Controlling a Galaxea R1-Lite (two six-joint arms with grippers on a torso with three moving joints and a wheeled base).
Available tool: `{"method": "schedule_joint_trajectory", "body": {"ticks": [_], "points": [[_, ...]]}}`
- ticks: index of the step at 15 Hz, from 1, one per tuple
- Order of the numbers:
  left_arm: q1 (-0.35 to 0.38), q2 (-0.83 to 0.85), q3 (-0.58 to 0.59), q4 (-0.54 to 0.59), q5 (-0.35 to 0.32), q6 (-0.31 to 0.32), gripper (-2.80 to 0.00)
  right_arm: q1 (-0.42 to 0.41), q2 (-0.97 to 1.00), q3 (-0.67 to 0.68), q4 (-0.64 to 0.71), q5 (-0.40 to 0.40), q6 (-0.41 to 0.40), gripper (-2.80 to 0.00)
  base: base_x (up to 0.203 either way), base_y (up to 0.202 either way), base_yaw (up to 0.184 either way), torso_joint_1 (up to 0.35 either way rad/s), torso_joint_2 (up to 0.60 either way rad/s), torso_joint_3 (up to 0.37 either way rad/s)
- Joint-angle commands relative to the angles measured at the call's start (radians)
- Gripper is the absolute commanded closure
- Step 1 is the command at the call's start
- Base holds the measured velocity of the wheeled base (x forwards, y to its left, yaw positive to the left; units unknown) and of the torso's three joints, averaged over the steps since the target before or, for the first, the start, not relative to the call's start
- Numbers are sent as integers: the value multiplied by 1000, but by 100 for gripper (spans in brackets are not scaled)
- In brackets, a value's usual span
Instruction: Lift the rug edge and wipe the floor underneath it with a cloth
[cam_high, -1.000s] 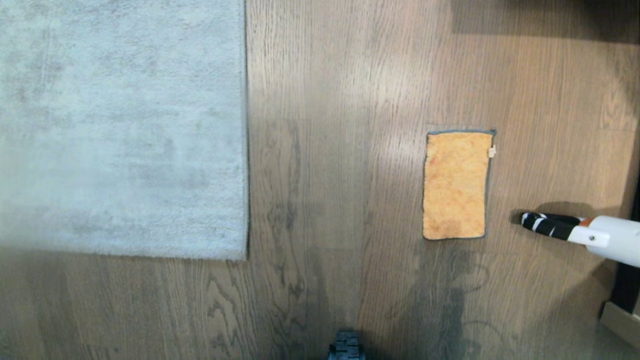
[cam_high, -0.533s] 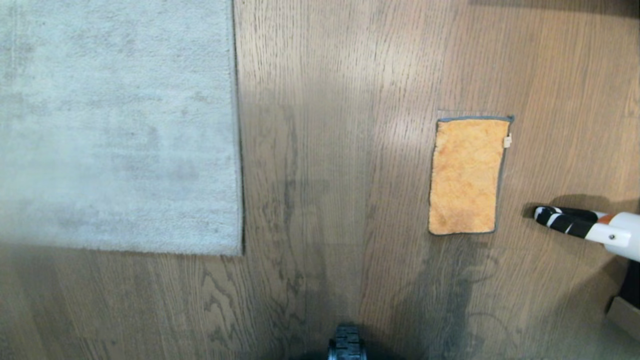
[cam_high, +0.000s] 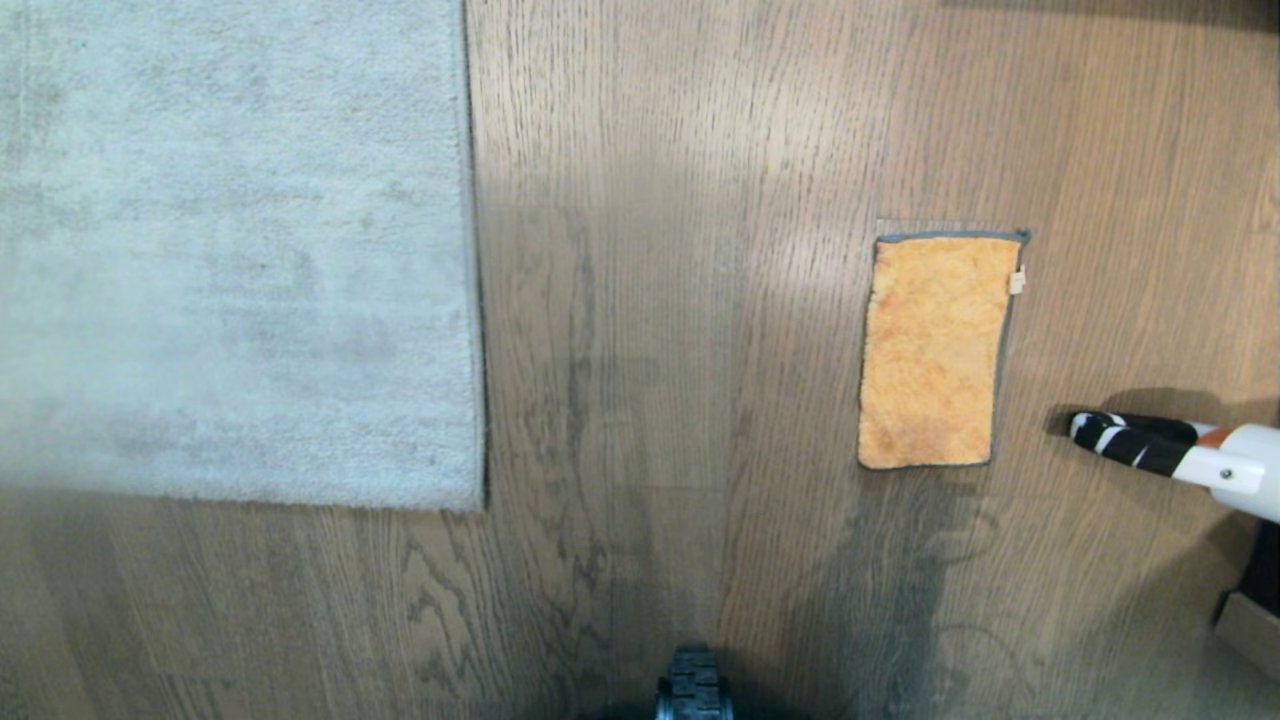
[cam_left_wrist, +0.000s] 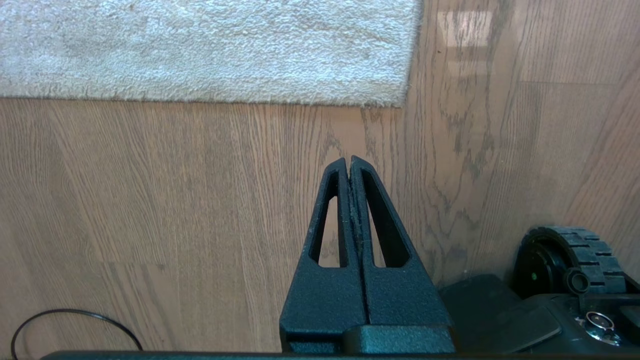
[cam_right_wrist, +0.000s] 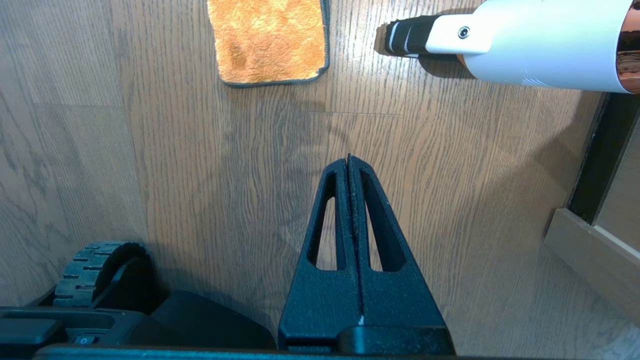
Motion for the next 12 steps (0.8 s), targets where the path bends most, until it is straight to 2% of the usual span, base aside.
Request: {"method": "schedule_joint_trajectory", "body": {"ticks": [1,12], "points": [[0,1,0,0,0,0,0,0,1,0,-1,0,0,0,0,0,0,0,0,0],[0,1,0,0,-1,1,0,0,1,0,-1,0,0,0,0,0,0,0,0,0]]}}
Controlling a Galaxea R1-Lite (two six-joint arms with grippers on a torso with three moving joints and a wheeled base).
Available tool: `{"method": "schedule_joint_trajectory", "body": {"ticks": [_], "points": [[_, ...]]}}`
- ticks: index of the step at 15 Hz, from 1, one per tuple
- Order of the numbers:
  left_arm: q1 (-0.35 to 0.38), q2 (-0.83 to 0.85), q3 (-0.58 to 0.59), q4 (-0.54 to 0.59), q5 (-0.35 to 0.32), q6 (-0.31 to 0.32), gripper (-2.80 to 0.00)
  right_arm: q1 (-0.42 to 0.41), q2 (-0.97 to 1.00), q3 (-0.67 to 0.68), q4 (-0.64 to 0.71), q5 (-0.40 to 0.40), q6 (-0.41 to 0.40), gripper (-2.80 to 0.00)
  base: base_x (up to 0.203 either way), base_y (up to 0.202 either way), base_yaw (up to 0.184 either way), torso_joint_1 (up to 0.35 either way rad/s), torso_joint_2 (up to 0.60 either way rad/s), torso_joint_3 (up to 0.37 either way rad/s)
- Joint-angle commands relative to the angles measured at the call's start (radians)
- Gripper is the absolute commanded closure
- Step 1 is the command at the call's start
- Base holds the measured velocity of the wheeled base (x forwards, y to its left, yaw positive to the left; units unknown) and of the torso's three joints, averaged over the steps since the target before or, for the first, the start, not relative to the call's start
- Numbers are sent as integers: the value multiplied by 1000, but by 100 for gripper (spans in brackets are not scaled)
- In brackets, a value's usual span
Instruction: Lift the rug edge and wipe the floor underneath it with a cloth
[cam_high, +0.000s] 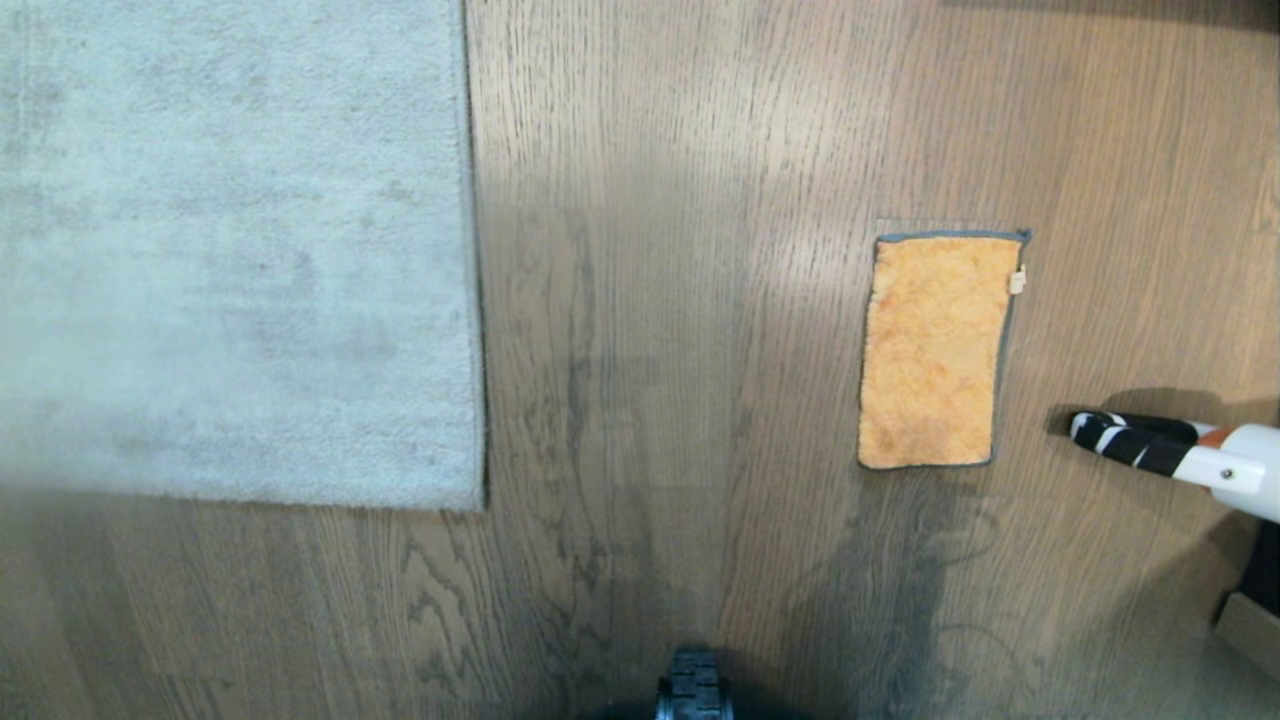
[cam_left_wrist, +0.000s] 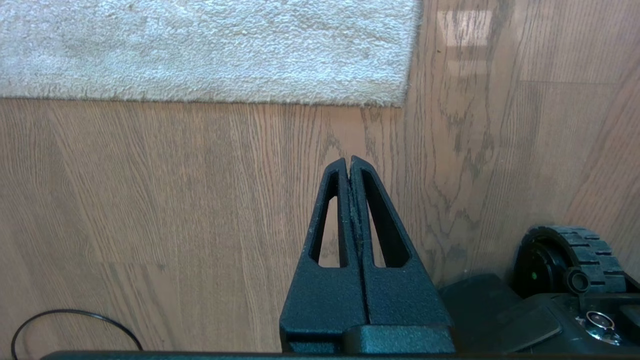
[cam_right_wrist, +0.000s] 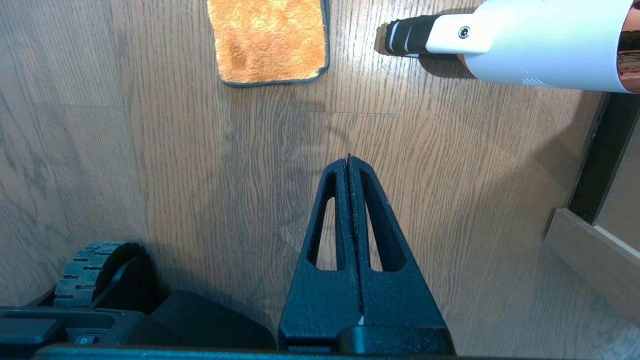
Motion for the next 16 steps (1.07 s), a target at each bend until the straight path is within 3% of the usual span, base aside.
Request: {"method": "schedule_joint_trajectory", "body": {"ticks": [1,16], "points": [[0,1,0,0,0,0,0,0,1,0,-1,0,0,0,0,0,0,0,0,0],[0,1,0,0,0,-2,0,0,1,0,-1,0,0,0,0,0,0,0,0,0]]}}
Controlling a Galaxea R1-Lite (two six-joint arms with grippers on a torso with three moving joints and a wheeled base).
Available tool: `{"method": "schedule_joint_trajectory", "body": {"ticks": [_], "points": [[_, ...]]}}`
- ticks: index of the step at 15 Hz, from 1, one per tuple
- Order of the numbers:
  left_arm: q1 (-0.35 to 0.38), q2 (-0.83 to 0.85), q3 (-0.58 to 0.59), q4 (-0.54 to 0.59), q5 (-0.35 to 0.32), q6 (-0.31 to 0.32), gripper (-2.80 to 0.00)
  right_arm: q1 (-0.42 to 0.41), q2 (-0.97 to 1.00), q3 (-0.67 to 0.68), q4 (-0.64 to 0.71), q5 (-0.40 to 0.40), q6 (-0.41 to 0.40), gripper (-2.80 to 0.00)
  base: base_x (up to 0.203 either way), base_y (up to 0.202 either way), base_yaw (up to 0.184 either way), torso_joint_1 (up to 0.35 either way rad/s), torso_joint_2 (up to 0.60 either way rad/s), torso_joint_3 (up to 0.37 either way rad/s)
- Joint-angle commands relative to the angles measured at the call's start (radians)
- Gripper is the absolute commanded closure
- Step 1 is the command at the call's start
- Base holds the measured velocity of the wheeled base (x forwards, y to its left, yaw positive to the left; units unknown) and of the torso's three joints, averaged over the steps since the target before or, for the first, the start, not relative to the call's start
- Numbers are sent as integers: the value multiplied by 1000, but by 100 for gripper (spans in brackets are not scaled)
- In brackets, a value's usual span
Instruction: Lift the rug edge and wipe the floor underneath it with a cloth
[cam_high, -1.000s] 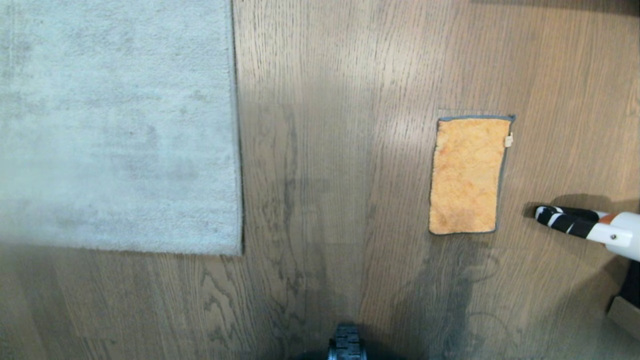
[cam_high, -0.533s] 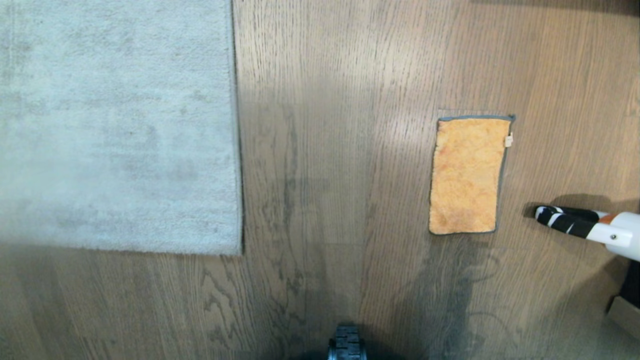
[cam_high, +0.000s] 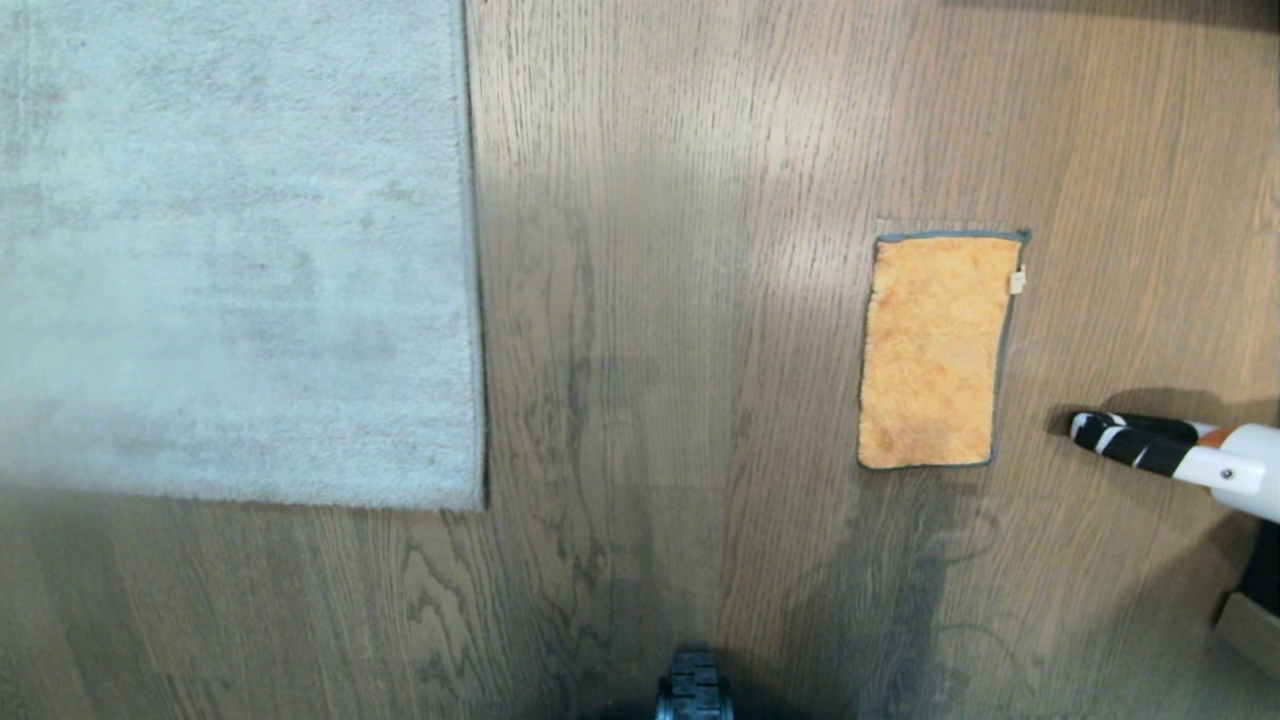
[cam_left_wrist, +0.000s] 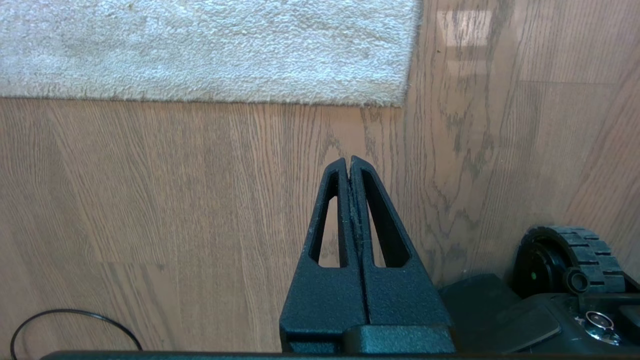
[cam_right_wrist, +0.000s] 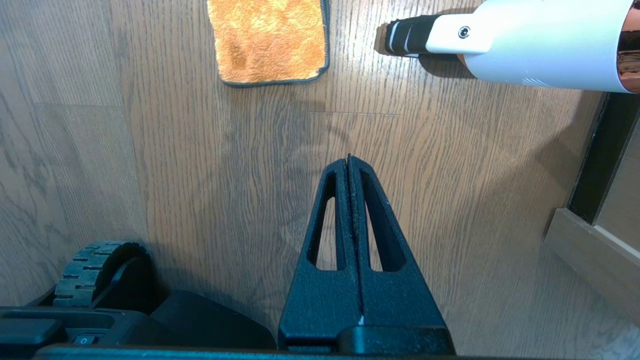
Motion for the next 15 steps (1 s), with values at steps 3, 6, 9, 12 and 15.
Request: {"method": "schedule_joint_trajectory", "body": {"ticks": [3,6,9,12,15], "points": [[0,1,0,0,0,-1,0,0,1,0,-1,0,0,0,0,0,0,0,0,0],[0,1,0,1,2,-4,0,0,1,0,-1,0,0,0,0,0,0,0,0,0],[0,1,-1,3,3,-28,0,0,1,0,-1,0,0,0,0,0,0,0,0,0],[0,1,-7,17,8,-28,0,0,1,0,-1,0,0,0,0,0,0,0,0,0],[0,47,-10,24,7,-28,0,0,-1,0,-1,0,0,0,0,0,0,0,0,0]]}}
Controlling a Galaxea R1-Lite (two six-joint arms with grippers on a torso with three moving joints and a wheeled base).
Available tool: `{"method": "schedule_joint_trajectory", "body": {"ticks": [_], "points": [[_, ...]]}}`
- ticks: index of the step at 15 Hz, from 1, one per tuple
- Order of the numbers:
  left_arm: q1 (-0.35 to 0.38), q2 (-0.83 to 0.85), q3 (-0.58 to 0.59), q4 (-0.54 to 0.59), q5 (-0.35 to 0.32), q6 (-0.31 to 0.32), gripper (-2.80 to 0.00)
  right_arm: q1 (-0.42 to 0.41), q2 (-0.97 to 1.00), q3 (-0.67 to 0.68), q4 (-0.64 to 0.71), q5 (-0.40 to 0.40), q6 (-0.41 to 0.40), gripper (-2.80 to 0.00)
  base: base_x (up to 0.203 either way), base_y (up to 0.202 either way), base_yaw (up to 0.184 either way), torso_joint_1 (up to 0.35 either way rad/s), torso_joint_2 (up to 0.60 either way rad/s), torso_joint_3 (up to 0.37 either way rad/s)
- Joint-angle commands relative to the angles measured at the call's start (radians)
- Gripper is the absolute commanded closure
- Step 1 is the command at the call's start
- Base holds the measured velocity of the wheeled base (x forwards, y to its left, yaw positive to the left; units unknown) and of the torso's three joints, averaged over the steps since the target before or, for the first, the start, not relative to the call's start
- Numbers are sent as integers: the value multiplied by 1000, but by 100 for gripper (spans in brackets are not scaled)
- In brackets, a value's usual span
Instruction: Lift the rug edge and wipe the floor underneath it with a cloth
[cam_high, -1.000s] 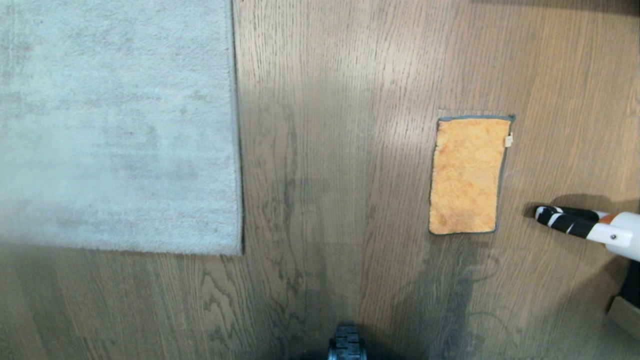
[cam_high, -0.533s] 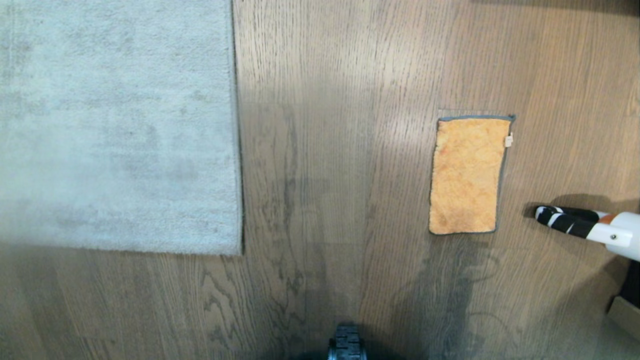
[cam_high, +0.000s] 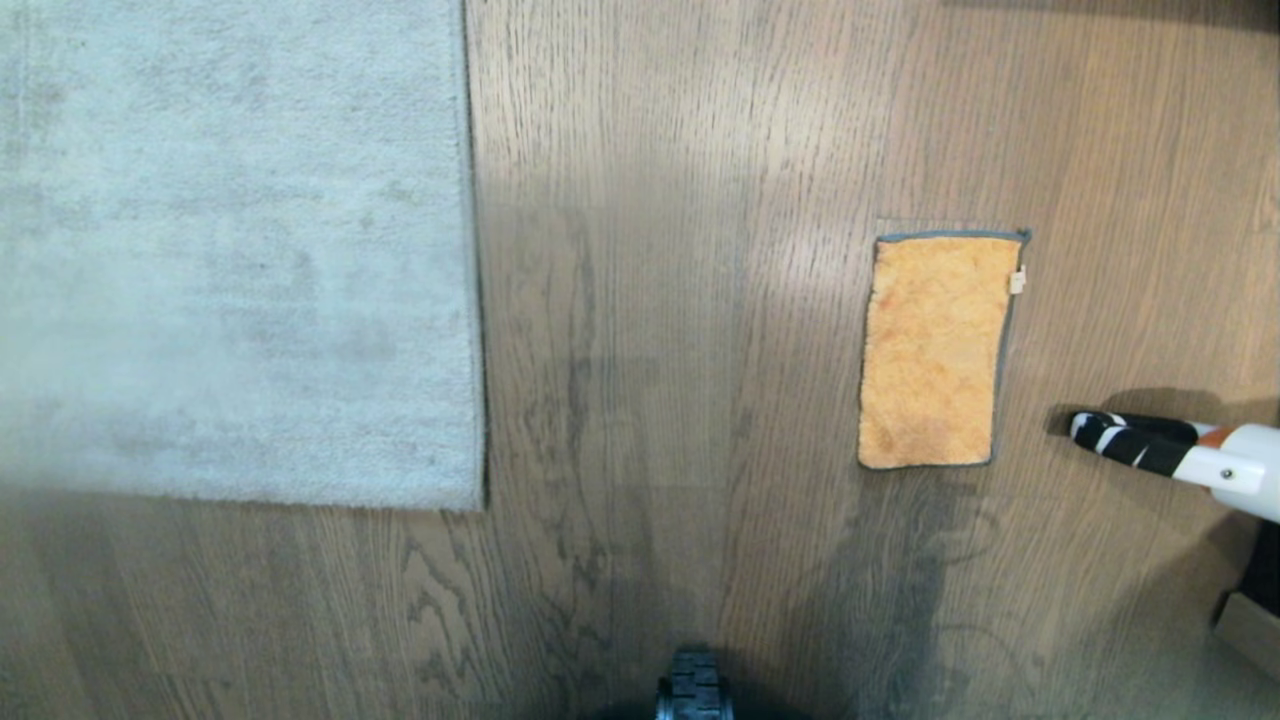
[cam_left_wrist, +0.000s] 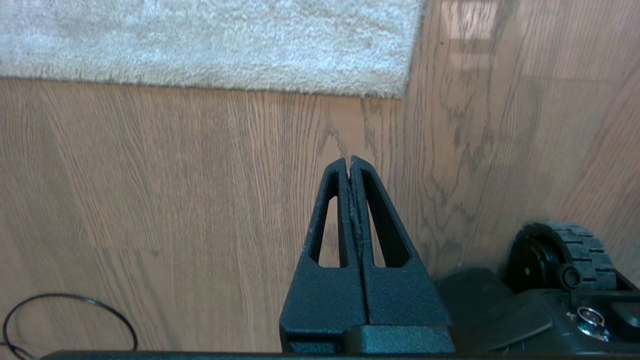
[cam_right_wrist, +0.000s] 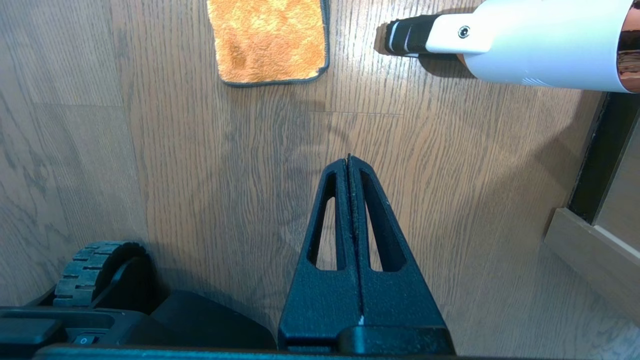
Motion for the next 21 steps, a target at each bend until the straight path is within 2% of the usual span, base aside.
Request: {"method": "schedule_joint_trajectory", "body": {"ticks": [1,4,8,12,15,19,21], "points": [[0,54,-10,-1,0,-6,0,0,1,0,-1,0,0,0,0,0,0,0,0,0],[-20,233,-81,-15,-7,-74,0,0,1,0,-1,0,0,0,0,0,0,0,0,0],[-102,510,-200,-53,-37,-139,0,0,1,0,-1,0,0,0,0,0,0,0,0,0],[-138,772,-292,-72,-172,-157,0,0,1,0,-1,0,0,0,0,0,0,0,0,0],[-168,944,-312,-121,-278,-157,0,0,1,0,-1,0,0,0,0,0,0,0,0,0],[-353,1123,-254,-250,-308,-154,0,0,1,0,-1,0,0,0,0,0,0,0,0,0],[-414,1218,-225,-346,-308,-154,0,0,1,0,-1,0,0,0,0,0,0,0,0,0]]}}
